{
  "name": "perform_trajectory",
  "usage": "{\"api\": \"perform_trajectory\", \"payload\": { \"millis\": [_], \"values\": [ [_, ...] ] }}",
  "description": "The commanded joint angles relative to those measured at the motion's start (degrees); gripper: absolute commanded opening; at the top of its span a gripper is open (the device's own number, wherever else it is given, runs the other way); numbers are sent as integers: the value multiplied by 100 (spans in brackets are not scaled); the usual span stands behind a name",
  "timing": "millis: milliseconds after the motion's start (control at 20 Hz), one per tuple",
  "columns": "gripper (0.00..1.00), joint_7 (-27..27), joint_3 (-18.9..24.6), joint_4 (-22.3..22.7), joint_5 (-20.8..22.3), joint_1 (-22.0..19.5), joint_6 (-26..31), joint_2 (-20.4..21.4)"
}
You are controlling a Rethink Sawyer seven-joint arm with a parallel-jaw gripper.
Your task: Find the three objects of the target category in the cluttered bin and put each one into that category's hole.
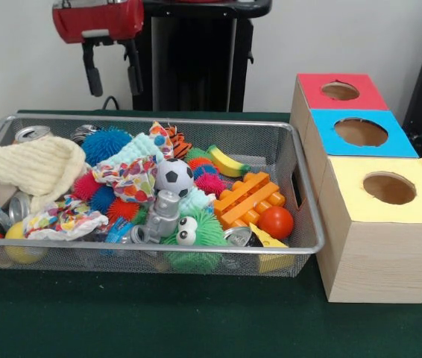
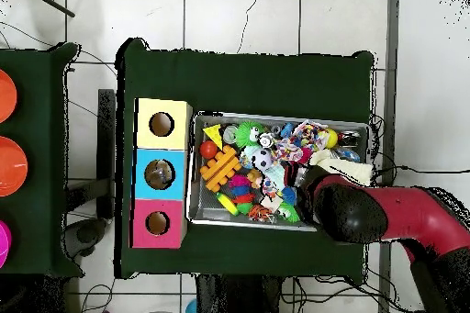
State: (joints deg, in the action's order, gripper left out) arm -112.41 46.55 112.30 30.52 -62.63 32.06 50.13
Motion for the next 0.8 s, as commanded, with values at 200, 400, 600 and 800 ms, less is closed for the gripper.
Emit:
{"api": "perform_trajectory", "payload": {
  "millis": [200, 400, 600, 800],
  "values": [
    [100, 1750, 208, -437, 620, -54, 588, -494],
    [100, 1637, 172, -416, 740, -11, 509, -525],
    [100, 1276, -65, -459, 1126, 184, 150, -725],
    [100, 1068, -132, -431, 1261, 264, 53, -765]
  ]
}}
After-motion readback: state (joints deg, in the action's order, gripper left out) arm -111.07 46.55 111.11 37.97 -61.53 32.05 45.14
